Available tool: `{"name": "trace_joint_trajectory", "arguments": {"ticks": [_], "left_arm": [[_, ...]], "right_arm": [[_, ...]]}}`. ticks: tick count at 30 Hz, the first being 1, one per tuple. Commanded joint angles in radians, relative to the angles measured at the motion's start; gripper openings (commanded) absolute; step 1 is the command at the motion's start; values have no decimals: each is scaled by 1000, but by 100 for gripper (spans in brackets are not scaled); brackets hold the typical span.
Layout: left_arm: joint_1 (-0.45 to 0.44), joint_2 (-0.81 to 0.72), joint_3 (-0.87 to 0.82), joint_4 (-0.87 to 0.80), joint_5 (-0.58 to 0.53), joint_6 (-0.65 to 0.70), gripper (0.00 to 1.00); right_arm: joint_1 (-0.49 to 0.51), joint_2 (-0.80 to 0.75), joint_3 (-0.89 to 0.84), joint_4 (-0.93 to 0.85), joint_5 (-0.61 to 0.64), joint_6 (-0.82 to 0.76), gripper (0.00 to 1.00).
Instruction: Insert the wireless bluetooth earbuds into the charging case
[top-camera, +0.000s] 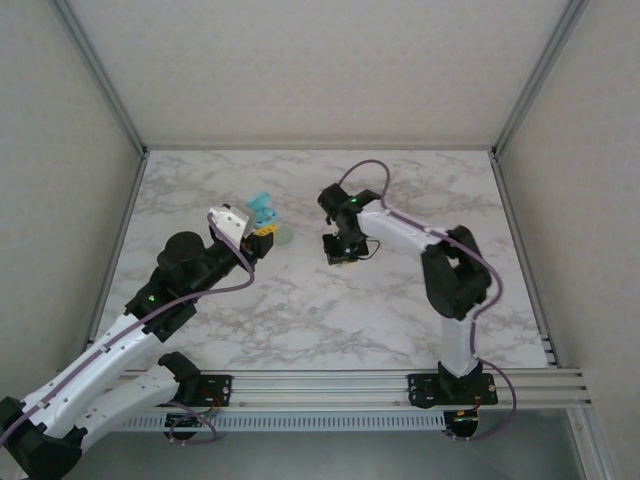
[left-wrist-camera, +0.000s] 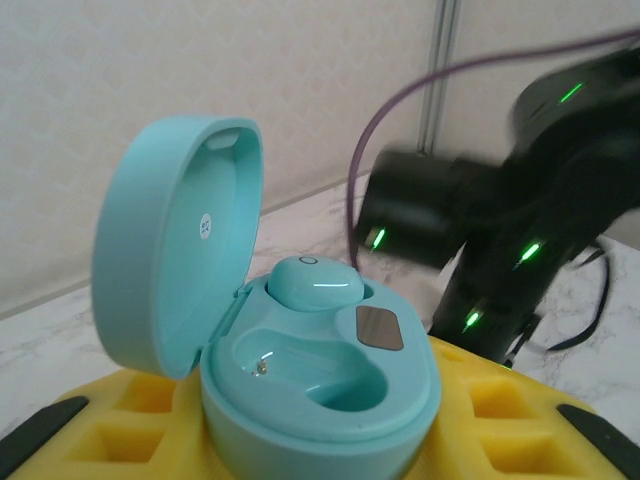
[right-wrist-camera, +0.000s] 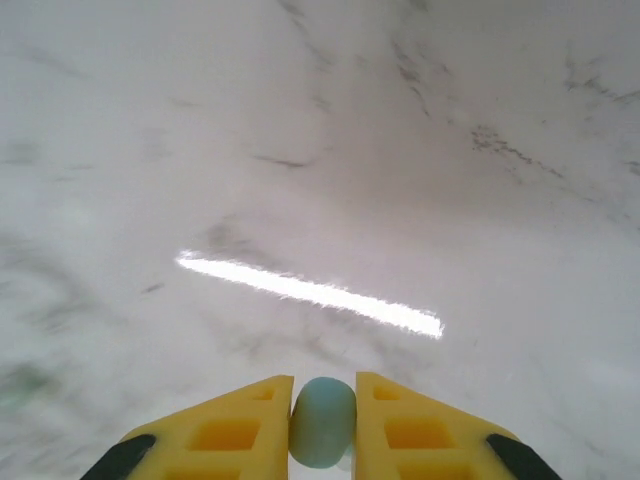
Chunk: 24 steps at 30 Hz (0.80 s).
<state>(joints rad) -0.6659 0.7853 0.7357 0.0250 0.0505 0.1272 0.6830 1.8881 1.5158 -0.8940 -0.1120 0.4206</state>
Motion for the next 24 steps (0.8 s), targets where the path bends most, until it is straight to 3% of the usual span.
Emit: {"name": "trace_joint_trajectory", "arguments": {"ticks": [1, 6, 13, 24], "left_arm": [[-1, 15, 1, 42, 19, -12, 10], [-1, 74, 25, 67, 89, -7, 10], [-3, 151, 33, 169, 237, 26, 10], [-12, 232, 47, 287, 363, 55, 9]], "right_arm": [[-40, -212, -24, 55, -168, 21, 19], [-74, -399, 10, 113, -417, 52, 19], [-71, -500, 73, 232, -650, 141, 19], [28, -448, 133, 259, -571, 134, 20]]}}
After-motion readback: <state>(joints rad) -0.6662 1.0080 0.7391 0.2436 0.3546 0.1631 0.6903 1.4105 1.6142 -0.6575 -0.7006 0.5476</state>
